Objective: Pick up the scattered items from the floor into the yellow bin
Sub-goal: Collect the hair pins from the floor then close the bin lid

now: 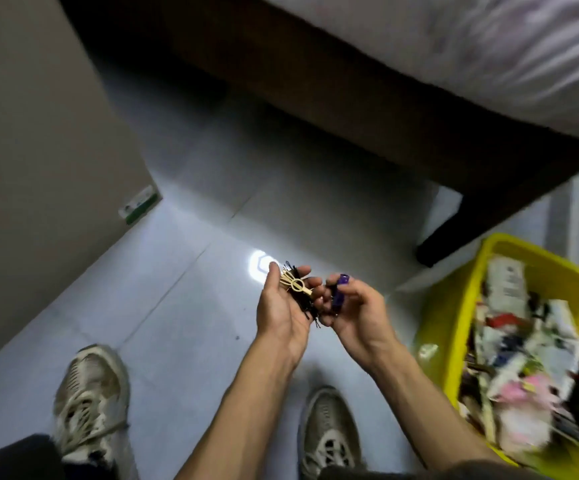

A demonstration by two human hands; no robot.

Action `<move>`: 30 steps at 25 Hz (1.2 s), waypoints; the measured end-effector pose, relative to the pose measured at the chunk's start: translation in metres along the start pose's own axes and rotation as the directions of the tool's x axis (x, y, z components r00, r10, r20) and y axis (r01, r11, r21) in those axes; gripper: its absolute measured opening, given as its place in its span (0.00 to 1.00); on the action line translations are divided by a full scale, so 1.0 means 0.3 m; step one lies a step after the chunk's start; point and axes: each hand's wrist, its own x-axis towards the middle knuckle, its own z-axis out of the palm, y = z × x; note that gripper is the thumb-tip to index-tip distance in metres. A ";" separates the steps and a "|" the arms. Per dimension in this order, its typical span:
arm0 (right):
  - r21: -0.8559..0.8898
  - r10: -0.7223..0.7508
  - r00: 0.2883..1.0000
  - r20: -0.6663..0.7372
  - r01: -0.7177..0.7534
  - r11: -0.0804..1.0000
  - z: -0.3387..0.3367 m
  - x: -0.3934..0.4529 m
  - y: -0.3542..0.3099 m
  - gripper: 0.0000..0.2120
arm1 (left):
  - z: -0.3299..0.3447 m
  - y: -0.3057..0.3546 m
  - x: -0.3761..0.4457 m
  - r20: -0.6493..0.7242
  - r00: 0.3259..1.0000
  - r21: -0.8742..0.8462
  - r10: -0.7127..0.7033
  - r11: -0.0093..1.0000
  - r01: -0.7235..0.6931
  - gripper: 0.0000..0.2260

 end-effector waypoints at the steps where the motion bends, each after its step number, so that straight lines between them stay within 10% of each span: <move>1: 0.051 -0.079 0.994 -0.080 0.083 0.995 -0.060 -0.074 -0.059 0.10 | 0.087 -0.058 -0.030 0.073 0.997 0.039 -0.035 0.999 0.032 0.24; 9: 0.213 -0.348 0.747 -0.567 0.541 0.814 -0.556 -0.512 -0.296 0.17 | 0.564 -0.593 -0.300 0.265 0.894 0.473 -0.360 0.857 0.205 0.26; 16: -0.181 -0.409 0.708 -0.576 0.377 0.908 -0.677 -0.553 -0.276 0.14 | 0.551 -0.675 -0.291 0.382 0.859 0.675 -0.340 0.738 -0.008 0.20; 19: -0.473 -0.488 0.611 -0.623 0.203 0.857 -0.733 -0.565 -0.254 0.17 | 0.515 -0.672 -0.241 0.445 0.874 0.866 -0.194 0.341 -0.365 0.11; 23: -0.828 -0.787 0.366 -0.496 -0.472 0.302 -0.852 -0.636 -0.285 0.23 | 0.478 -0.641 -0.145 0.590 0.713 0.556 -0.378 -0.451 -0.698 0.13; 26: -0.683 -0.723 0.341 -0.601 -0.689 0.242 -0.907 -0.680 -0.283 0.30 | 0.471 -0.613 -0.118 0.611 0.548 0.156 -0.571 -0.593 -0.790 0.09; 30: -0.702 -0.773 0.223 -0.594 -0.612 0.363 -0.918 -0.702 -0.305 0.24 | 0.492 -0.569 -0.105 0.544 0.482 -0.146 -0.687 -0.644 -0.751 0.10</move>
